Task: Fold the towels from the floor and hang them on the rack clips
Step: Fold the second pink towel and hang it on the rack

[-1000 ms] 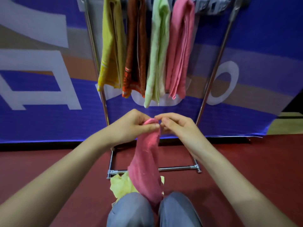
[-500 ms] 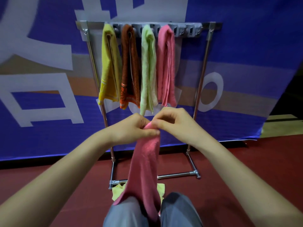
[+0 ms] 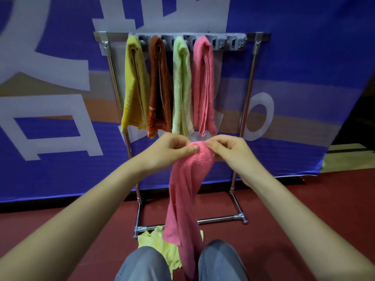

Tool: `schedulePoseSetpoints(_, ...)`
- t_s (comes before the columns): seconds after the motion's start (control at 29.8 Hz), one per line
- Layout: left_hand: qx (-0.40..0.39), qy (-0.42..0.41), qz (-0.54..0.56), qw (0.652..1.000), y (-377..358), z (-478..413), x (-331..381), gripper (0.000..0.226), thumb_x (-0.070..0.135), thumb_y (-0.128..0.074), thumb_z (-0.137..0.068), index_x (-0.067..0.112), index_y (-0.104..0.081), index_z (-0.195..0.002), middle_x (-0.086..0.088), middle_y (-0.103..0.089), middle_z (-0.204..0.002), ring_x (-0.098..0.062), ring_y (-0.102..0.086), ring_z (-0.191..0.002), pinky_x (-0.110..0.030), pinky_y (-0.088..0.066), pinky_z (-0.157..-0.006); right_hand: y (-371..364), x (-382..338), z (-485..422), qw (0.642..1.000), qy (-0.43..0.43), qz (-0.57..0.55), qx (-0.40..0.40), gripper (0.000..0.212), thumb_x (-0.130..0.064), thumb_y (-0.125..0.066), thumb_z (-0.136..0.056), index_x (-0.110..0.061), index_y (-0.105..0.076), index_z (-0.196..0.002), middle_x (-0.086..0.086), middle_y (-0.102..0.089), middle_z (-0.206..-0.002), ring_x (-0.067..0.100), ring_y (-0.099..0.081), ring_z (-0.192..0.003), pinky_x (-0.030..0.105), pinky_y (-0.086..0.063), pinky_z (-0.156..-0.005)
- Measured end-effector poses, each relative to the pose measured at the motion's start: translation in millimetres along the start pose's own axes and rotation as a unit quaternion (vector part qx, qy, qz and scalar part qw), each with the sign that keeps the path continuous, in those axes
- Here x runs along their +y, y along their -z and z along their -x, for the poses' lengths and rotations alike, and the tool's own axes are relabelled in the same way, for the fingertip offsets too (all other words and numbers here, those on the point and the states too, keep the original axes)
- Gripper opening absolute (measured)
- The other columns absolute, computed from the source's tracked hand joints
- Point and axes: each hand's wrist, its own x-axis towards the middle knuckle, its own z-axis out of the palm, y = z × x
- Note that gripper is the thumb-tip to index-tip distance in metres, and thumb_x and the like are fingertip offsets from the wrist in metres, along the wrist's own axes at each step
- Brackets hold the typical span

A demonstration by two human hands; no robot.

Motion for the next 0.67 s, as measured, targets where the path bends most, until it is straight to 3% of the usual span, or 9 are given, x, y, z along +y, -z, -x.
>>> schedulePoseSetpoints(0.07,0.000,0.010,0.021,1.000,-1.6,-1.0,-3.0,0.033,0.016,-0.052,-0.089,-0.014,-0.057,-0.078,-0.013,-0.050,-0.073,-0.020,-0.042,-0.071,-0.033,-0.034,-0.065,2.2,-3.8,-4.7,0.999,0.026,-0.007,0.032,0.022,-0.007,-0.055,-0.085,-0.018,-0.063,-0.068,-0.006,-0.060,-0.058,-0.001,-0.055,-0.053,0.014,-0.050,-0.055)
schedulePoseSetpoints(0.13,-0.026,0.033,0.041,0.998,-7.3,0.1,-10.6,0.030,0.013,-0.052,-0.088,-0.016,-0.057,-0.086,-0.013,-0.053,-0.078,-0.021,-0.046,-0.075,-0.031,-0.039,-0.068,4.6,-10.7,-11.1,0.997,0.055,0.013,0.047,0.022,-0.008,-0.056,-0.085,-0.020,-0.063,-0.067,-0.007,-0.059,-0.058,0.003,-0.054,-0.058,0.018,-0.048,-0.058)
schedulePoseSetpoints(0.27,-0.081,0.107,0.057,0.989,-14.6,9.2,-38.3,0.041,0.026,-0.054,-0.087,-0.015,-0.059,-0.091,-0.010,-0.057,-0.085,-0.017,-0.053,-0.079,-0.026,-0.046,-0.073,23.6,-26.1,-28.5,0.988,0.078,-0.010,0.129,0.025,-0.012,-0.055,-0.087,-0.024,-0.062,-0.066,-0.017,-0.061,-0.048,-0.005,-0.051,-0.051,0.013,-0.045,-0.056)
schedulePoseSetpoints(0.37,-0.053,0.134,0.080,0.986,-12.0,17.1,-54.7,0.040,0.031,-0.053,-0.087,-0.008,-0.062,-0.087,-0.005,-0.059,-0.079,-0.010,-0.055,-0.074,-0.024,-0.046,-0.072,51.2,-35.1,-37.8,0.981,0.074,-0.011,0.178,0.025,-0.011,-0.052,-0.088,-0.021,-0.059,-0.066,-0.019,-0.056,-0.041,-0.006,-0.048,-0.043,0.008,-0.040,-0.047)
schedulePoseSetpoints(0.47,-0.016,0.155,0.106,0.982,-5.6,20.5,-63.6,0.029,0.022,-0.046,-0.091,-0.001,-0.063,-0.084,-0.003,-0.060,-0.075,-0.003,-0.057,-0.067,-0.014,-0.048,-0.066,78.8,-28.2,-43.1,0.977,0.050,0.021,0.207,0.023,-0.015,-0.055,-0.088,-0.021,-0.061,-0.066,-0.015,-0.057,-0.045,0.001,-0.047,-0.052,0.019,-0.042,-0.053)
schedulePoseSetpoints(0.54,0.003,0.163,0.087,0.983,1.0,22.3,-69.1,0.032,0.022,-0.046,-0.091,-0.004,-0.062,-0.082,-0.007,-0.057,-0.075,-0.007,-0.054,-0.068,-0.012,-0.046,-0.062,95.5,-19.6,-43.1,0.972,0.028,0.027,0.233,0.023,-0.016,-0.055,-0.087,-0.021,-0.062,-0.066,-0.013,-0.059,-0.049,0.000,-0.049,-0.053,0.018,-0.045,-0.055)
schedulePoseSetpoints(0.67,0.016,0.204,0.048,0.978,14.0,28.8,-82.0,0.031,0.027,-0.052,-0.088,-0.001,-0.067,-0.086,-0.011,-0.065,-0.080,-0.014,-0.060,-0.070,-0.019,-0.050,-0.062,115.5,-2.5,-36.9,0.965,-0.007,0.001,0.262,0.023,-0.014,-0.053,-0.089,-0.021,-0.059,-0.068,-0.016,-0.057,-0.038,-0.004,-0.050,-0.038,0.009,-0.046,-0.043)
